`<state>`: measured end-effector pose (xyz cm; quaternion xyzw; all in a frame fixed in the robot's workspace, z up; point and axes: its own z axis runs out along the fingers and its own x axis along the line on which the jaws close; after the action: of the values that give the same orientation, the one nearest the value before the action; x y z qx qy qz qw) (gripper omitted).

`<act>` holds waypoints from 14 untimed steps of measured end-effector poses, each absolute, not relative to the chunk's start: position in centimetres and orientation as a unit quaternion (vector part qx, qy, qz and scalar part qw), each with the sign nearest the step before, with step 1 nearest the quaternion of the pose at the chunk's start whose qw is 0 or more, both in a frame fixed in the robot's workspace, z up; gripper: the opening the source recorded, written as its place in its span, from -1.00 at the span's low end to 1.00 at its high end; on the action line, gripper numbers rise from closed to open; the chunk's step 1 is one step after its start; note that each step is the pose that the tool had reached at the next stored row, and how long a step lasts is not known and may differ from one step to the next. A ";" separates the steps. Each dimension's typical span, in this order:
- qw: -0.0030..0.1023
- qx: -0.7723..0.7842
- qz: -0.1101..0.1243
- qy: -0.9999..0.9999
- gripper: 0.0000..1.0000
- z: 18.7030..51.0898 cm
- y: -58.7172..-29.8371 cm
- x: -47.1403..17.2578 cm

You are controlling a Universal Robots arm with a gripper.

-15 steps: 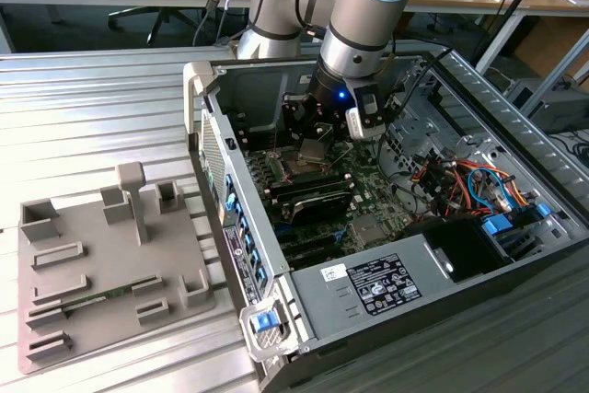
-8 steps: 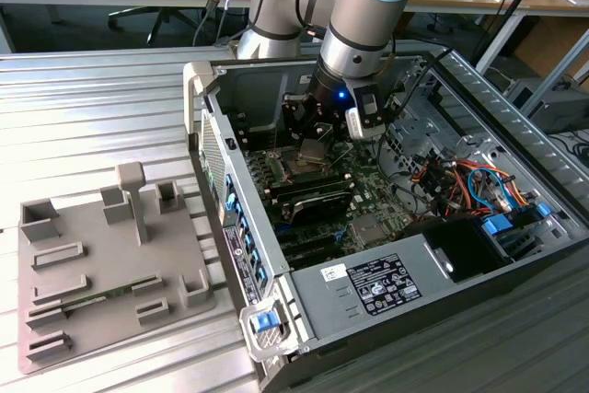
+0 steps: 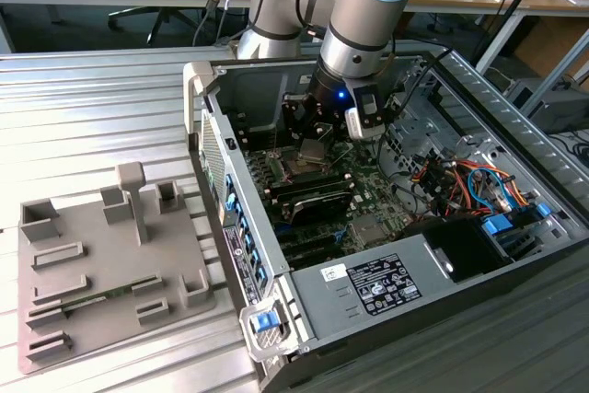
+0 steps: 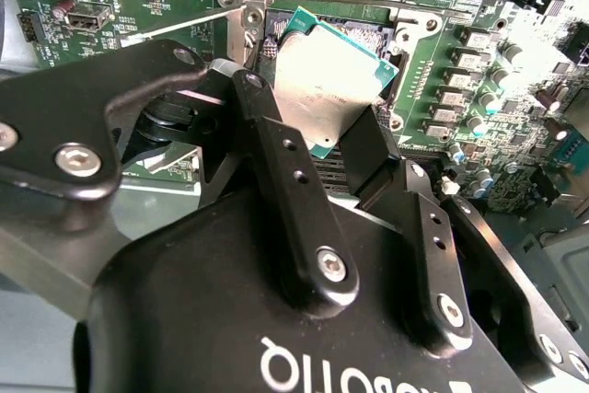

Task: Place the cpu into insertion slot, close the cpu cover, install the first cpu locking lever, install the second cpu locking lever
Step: 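Place the cpu into insertion slot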

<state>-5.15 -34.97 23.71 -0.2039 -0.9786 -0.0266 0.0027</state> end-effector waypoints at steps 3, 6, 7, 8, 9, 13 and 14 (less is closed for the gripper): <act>0.003 -0.206 -0.027 -0.978 0.06 23.7 -35.0 -5.1; 0.003 -0.208 -0.027 -0.978 0.06 23.7 -35.0 -5.1; 0.003 -0.208 -0.027 -0.978 0.06 23.7 -35.0 -5.1; 0.003 -0.209 -0.027 -0.978 0.06 23.7 -35.0 -5.1; 0.003 -0.210 -0.027 -0.977 0.06 23.7 -35.0 -5.1; 0.002 -0.213 -0.027 -0.977 0.06 23.7 -35.0 -5.1; 0.002 -0.214 -0.027 -0.977 0.06 23.7 -35.0 -5.1</act>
<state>-5.15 -34.97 23.71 -0.2135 -0.9766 -0.0266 0.0024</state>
